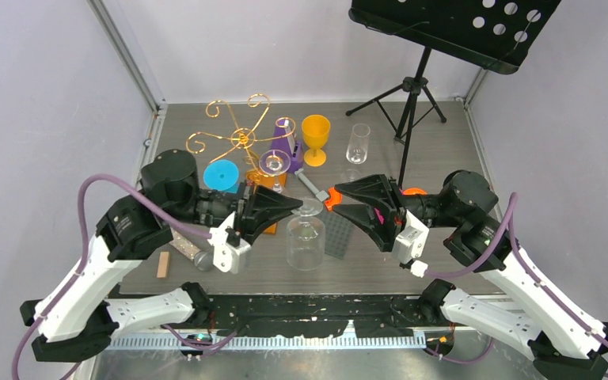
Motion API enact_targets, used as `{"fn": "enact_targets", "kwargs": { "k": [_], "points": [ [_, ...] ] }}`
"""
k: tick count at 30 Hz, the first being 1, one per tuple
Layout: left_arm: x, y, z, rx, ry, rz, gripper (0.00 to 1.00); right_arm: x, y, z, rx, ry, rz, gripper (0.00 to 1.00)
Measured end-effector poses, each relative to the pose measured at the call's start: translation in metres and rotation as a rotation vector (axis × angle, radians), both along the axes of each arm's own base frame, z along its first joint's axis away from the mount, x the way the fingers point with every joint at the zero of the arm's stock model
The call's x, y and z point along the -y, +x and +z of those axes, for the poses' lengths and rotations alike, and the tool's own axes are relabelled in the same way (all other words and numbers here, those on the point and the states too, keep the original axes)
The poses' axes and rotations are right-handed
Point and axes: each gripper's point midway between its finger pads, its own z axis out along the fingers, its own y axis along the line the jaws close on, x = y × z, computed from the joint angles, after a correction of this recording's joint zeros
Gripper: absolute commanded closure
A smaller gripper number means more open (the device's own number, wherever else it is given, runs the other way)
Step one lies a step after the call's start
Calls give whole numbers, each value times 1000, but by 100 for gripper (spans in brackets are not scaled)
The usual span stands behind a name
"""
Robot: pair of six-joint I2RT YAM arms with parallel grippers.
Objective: Place the wine glass upside down on the wine glass rack
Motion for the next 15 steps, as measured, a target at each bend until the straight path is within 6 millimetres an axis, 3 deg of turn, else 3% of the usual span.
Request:
{"fn": "enact_targets", "kwargs": {
  "k": [15],
  "points": [
    [14,3,-15,-26,47,-43,100,-9,-18,-6,-43,-37,131,54]
  ]
}}
